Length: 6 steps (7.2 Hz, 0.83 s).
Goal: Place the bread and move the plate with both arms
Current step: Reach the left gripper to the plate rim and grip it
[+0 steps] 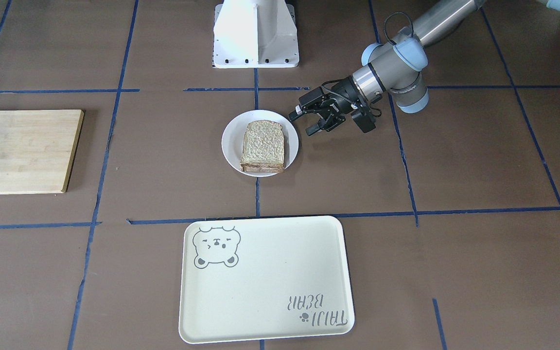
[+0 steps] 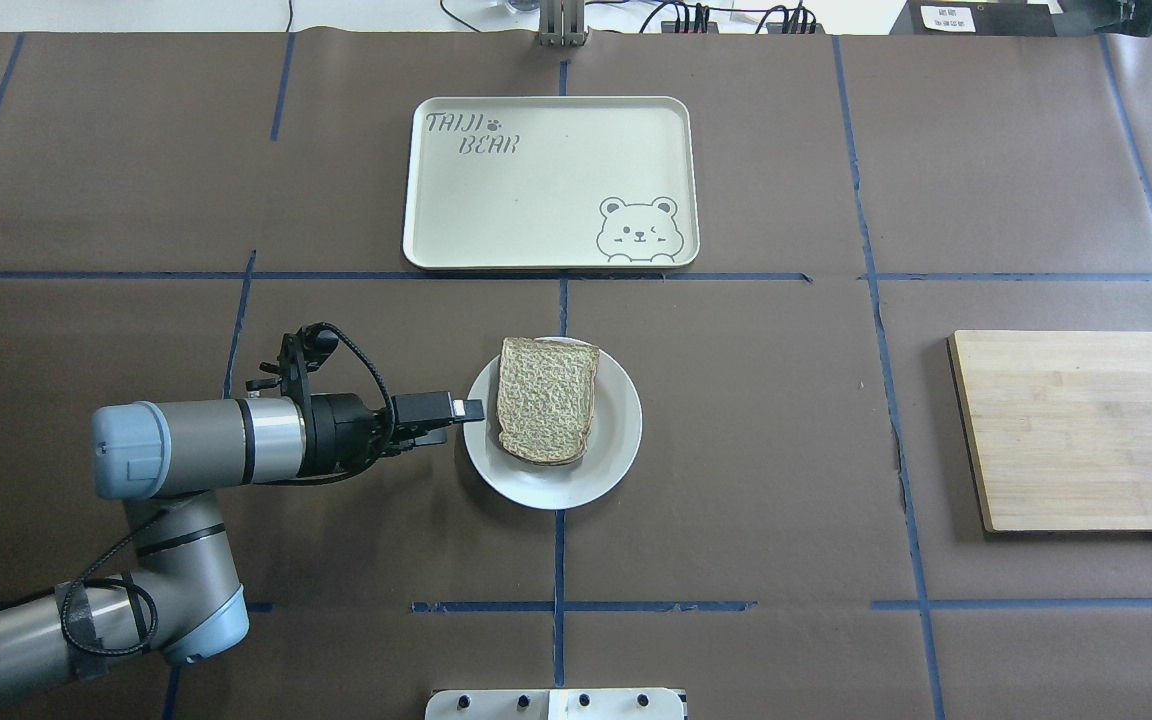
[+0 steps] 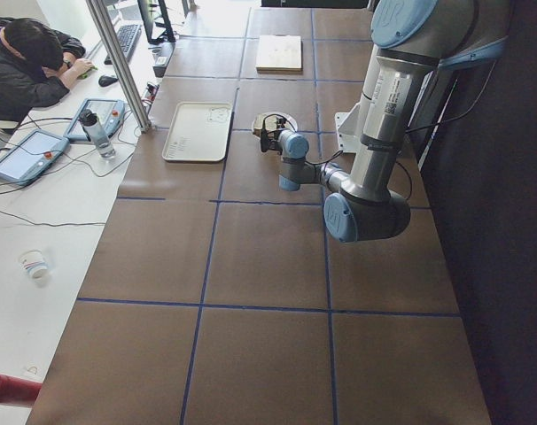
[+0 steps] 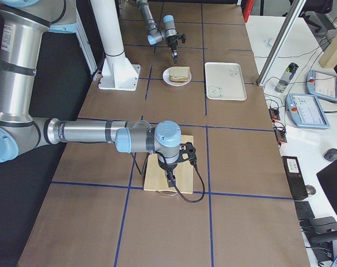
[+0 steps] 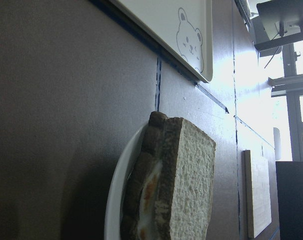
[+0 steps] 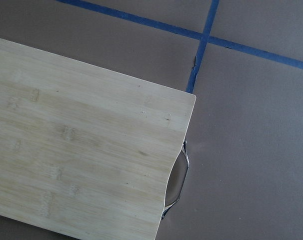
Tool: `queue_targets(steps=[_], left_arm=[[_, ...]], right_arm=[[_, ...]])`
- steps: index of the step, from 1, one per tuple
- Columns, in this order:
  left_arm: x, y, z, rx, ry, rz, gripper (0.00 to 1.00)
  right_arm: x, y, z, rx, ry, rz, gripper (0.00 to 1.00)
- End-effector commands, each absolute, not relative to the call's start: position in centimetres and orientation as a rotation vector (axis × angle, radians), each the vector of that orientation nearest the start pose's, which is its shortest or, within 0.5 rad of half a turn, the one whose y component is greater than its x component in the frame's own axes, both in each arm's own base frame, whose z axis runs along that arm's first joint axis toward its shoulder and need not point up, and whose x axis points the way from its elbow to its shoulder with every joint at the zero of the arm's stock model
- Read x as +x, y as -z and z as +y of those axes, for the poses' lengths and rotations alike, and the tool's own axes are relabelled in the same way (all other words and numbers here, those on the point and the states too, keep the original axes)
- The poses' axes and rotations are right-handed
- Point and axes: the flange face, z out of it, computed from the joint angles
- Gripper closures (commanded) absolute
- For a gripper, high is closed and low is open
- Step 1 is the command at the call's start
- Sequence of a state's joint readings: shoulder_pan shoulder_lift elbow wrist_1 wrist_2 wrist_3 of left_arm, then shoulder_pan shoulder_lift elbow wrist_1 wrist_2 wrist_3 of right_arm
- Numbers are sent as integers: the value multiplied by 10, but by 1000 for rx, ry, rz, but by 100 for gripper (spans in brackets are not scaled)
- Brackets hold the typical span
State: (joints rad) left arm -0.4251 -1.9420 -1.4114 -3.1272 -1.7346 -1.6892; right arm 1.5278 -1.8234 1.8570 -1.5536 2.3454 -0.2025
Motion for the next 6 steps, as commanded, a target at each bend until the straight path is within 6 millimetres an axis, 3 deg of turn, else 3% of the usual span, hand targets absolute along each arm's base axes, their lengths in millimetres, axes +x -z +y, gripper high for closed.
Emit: queue_targets(steps=[1,3,4,6], left_arm=[[522,-364,-362,147,256,1753,17],[529,-366,-366,137,281,1747,50],[530,-370,-366,135,285,1740,56],[533,-375,-367,132,288,1728,56]], right_arm=[[47,-627,-391,111,253,-770,0],[47,-626,-392,113,254,-770,0],[47,-626,-392,113,254,-770,0],[47,-626,-392,113,254,-770,0]])
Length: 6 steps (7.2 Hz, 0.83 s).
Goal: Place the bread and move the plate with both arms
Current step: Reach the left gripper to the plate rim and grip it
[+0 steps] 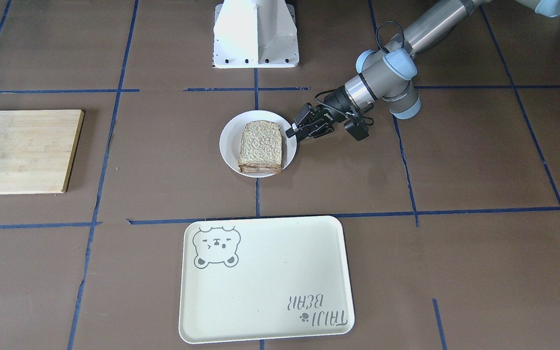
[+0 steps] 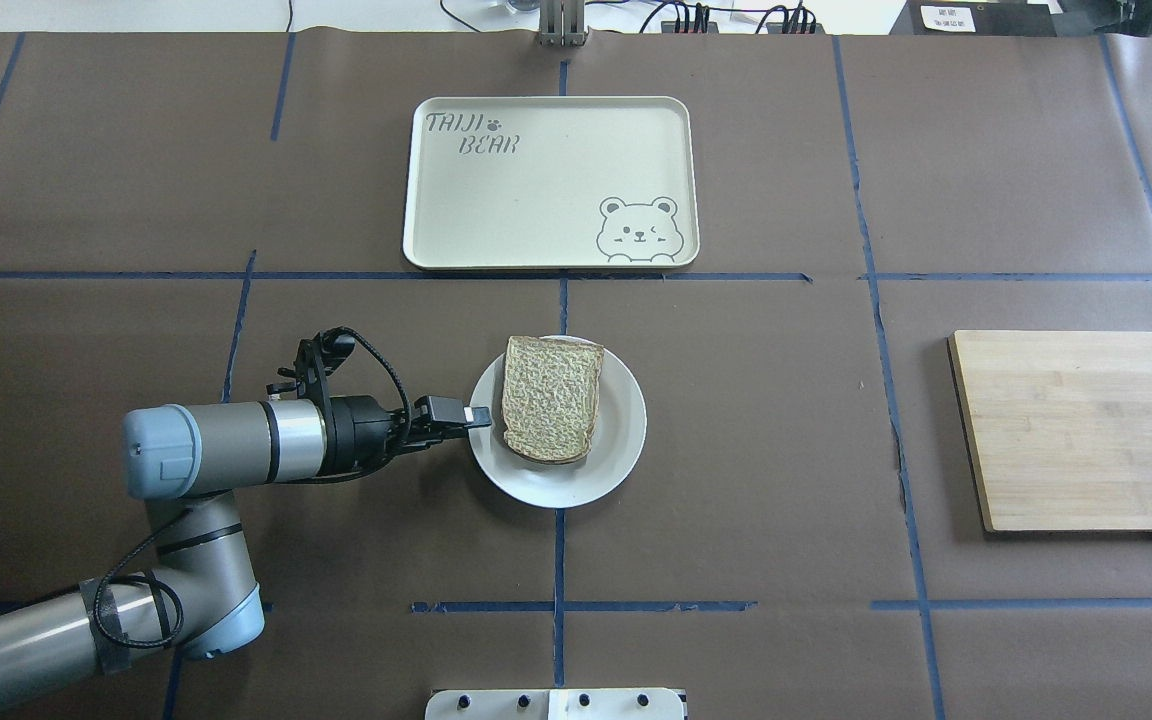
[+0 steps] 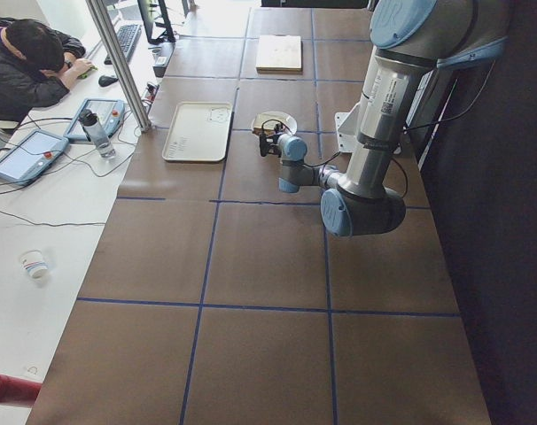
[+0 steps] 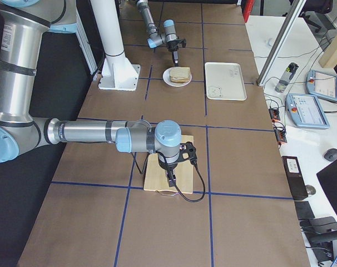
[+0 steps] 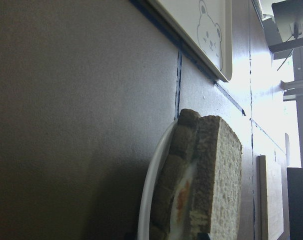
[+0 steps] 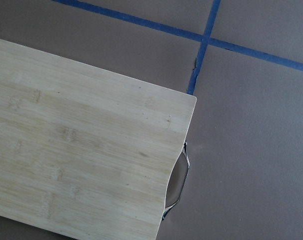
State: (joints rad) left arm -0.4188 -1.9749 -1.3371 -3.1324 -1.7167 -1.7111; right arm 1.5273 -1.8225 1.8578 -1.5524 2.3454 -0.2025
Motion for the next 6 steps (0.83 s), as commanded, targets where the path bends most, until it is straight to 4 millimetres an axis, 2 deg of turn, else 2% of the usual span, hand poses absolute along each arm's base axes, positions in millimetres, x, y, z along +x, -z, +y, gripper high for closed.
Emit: queue_targets(steps=[1,3,4,6], left_arm=[[537,-377,-368,130,288,1722,56],[546,-371,-372,130,287,1725,56],[547,-371,-373,130,288,1723,61],[548,-374,-373,129,289,1719,84]], right_arm=[[47,-626,-392,113,254,-770,0],[47,-626,-392,113,254,-770,0],[47,-626,-392,111,253,-770,0],[47,-626,-392,111,253,-770,0]])
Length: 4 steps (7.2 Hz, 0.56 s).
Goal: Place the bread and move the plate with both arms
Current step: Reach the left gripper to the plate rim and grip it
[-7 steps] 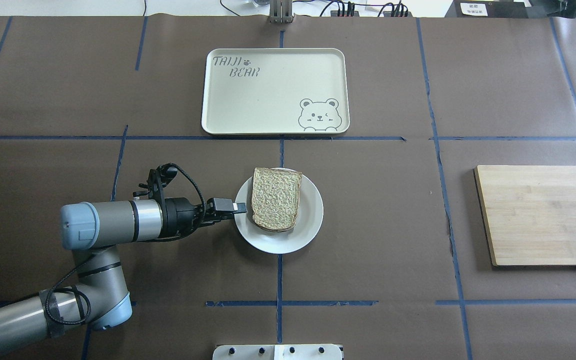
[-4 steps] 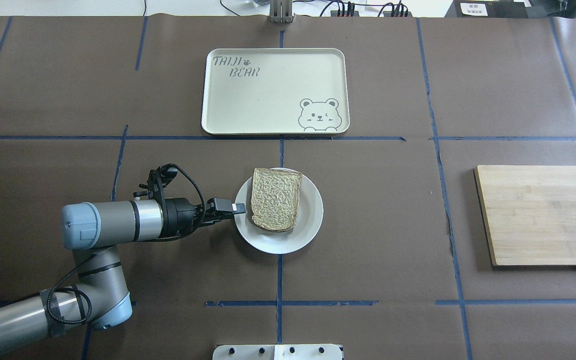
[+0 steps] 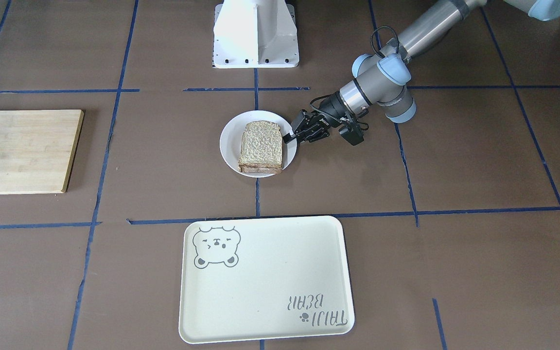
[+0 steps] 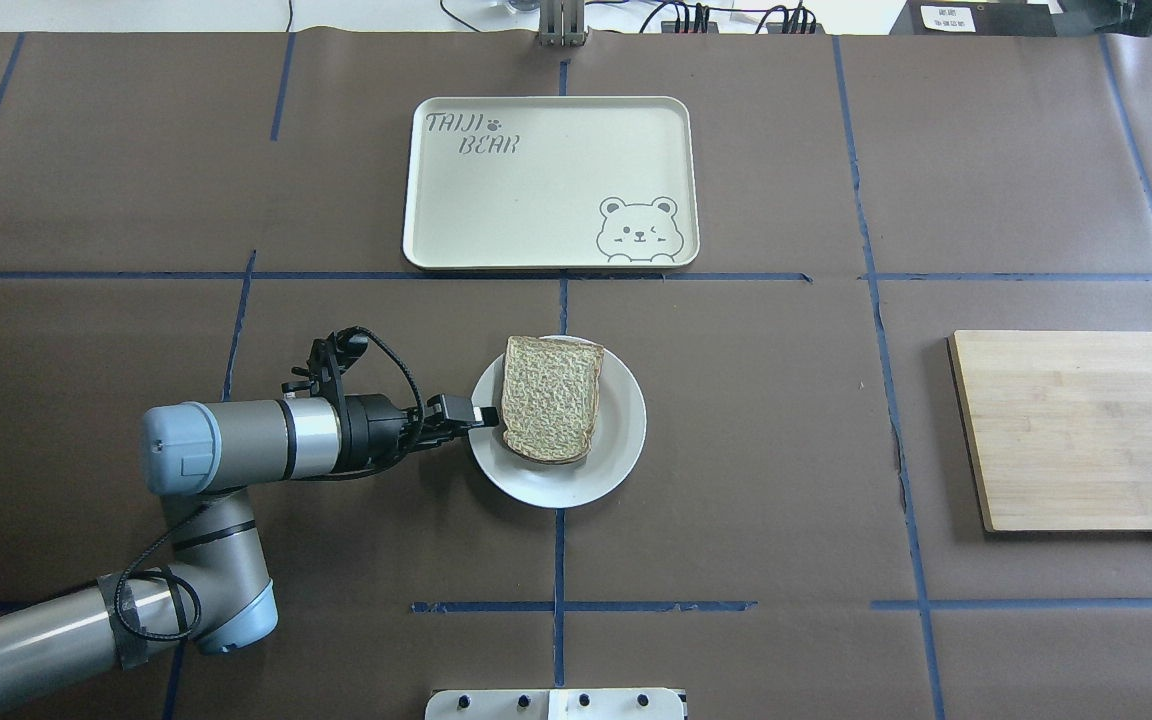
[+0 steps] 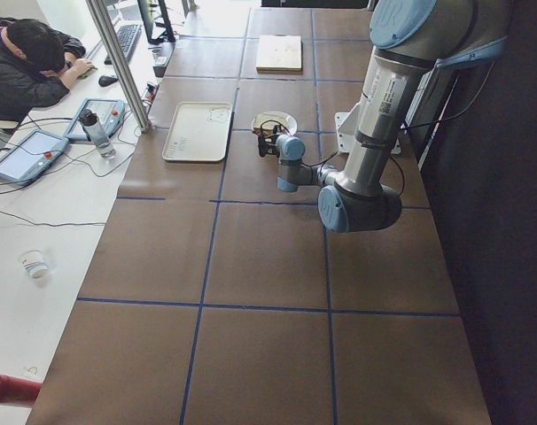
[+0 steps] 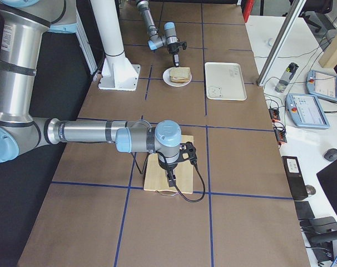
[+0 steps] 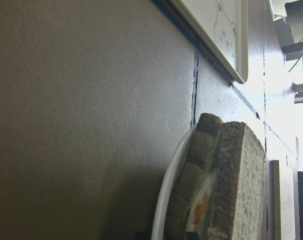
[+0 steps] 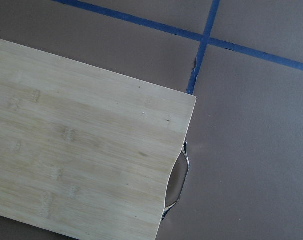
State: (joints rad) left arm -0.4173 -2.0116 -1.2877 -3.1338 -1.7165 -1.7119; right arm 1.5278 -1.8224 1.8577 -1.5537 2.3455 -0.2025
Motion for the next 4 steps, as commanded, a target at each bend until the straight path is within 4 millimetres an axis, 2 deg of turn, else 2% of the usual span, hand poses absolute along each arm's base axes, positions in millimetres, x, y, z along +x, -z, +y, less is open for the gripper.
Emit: queue_targets(steps=[1,4], left_arm=[[548,-373,-373,130,288,1722,88],[541,-360,-373,95,315,1807,89]], right_arm=[[47,-626,-392,113,254,-770,0],[46,-626,-392,113,254,-776,0]])
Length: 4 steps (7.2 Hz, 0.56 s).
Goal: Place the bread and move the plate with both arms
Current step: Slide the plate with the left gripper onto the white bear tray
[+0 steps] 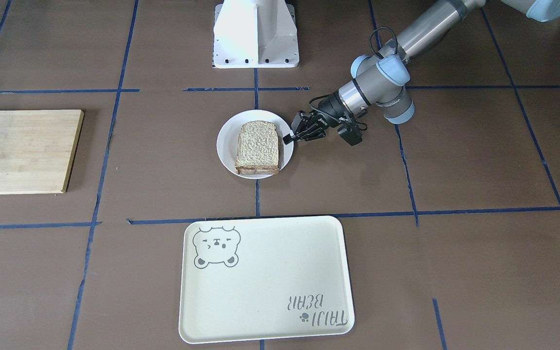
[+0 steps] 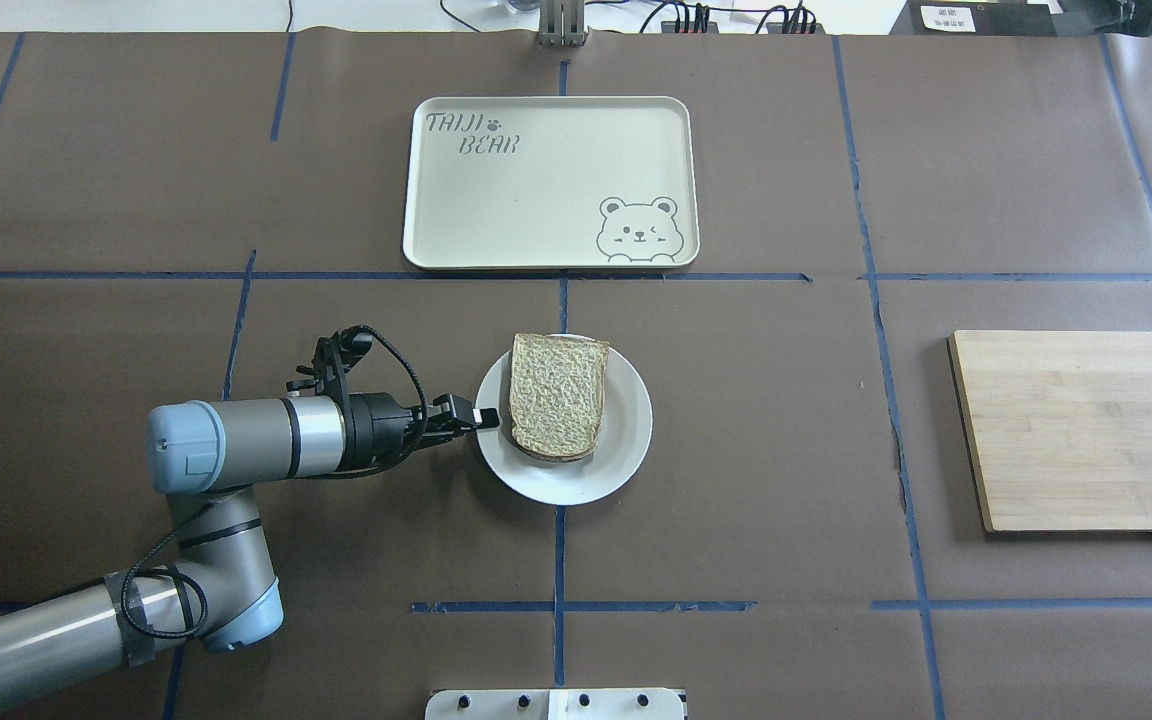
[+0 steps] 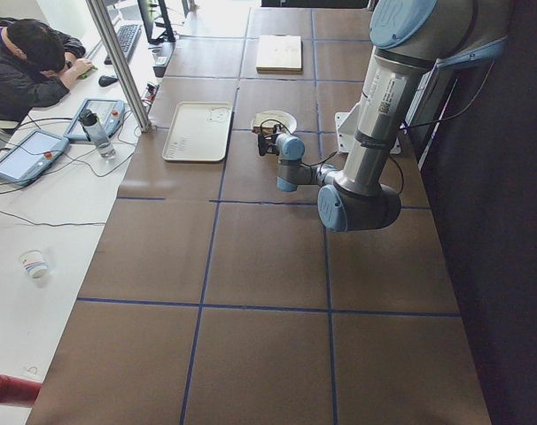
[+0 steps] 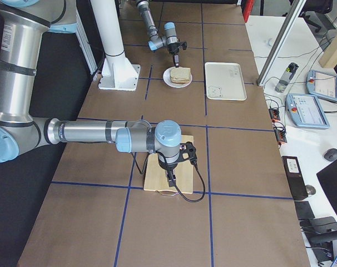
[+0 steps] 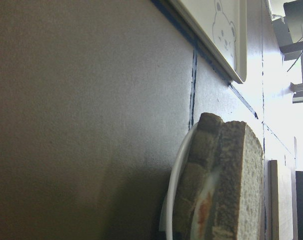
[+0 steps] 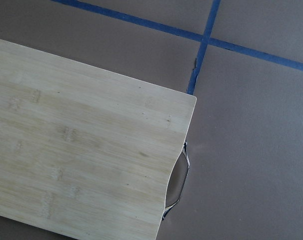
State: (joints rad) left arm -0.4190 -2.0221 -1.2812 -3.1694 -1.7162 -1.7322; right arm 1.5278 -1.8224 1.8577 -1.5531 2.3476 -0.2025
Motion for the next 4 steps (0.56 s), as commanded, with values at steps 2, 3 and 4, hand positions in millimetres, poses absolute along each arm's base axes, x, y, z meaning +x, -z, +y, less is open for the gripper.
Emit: queue_targets(steps=[2,3,4], left_arm=[[527,-349,-378,37,446,1930,92],[527,-333,-384,14,539,1987,92],[525,-321,-395,-7,657,2026,92]], right_arm=[[46,-626,-392,111,252,-776,0],[46,-626,-392,111,252,-776,0],[46,-627,-391,108,250,-778,0]])
